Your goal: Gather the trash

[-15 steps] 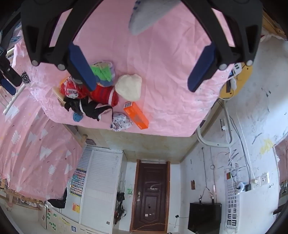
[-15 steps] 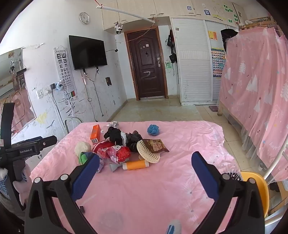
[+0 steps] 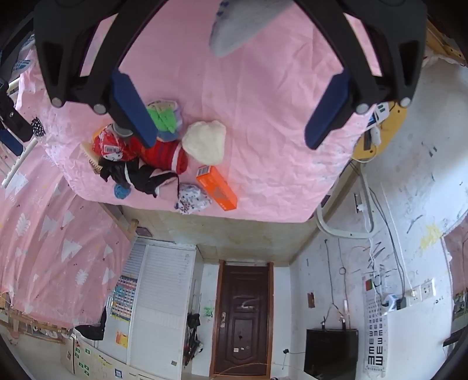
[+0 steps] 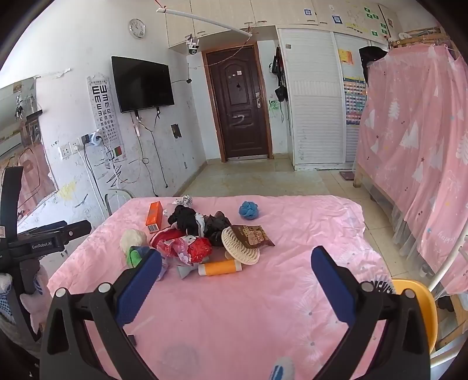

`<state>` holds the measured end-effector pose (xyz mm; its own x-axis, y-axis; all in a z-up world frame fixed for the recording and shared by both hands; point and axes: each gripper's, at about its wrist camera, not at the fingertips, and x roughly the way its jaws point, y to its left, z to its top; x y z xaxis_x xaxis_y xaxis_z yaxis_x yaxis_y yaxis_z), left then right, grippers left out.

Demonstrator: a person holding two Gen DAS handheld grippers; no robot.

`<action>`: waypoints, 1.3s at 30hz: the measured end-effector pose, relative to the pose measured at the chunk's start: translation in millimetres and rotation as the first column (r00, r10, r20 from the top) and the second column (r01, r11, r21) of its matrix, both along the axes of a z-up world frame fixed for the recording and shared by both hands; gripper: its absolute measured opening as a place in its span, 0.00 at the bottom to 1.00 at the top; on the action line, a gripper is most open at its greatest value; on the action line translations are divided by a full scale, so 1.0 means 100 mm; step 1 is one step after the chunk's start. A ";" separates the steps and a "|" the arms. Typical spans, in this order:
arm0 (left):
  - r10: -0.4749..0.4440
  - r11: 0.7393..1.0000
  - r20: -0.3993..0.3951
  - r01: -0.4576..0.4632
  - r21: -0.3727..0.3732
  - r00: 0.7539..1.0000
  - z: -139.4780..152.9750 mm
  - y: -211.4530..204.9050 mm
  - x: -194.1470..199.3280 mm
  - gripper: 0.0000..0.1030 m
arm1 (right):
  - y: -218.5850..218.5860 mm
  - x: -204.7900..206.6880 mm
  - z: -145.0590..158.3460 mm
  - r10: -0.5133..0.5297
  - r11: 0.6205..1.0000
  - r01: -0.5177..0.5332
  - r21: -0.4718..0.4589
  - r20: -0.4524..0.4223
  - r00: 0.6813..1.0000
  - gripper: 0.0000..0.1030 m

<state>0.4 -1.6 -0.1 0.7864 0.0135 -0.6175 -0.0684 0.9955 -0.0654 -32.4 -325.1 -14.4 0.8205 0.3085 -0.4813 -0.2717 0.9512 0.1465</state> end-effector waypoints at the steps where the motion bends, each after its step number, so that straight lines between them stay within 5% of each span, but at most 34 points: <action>1: 0.000 1.000 0.000 0.000 -0.001 1.000 0.00 0.00 0.00 0.94 | 0.00 0.00 0.00 -0.001 1.000 0.001 -0.001 0.000 1.000 0.90; 39: 0.017 0.998 -0.007 -0.017 0.055 1.000 -0.01 0.02 0.00 0.94 | -0.02 0.01 -0.01 0.000 1.000 0.000 -0.009 0.000 1.000 0.90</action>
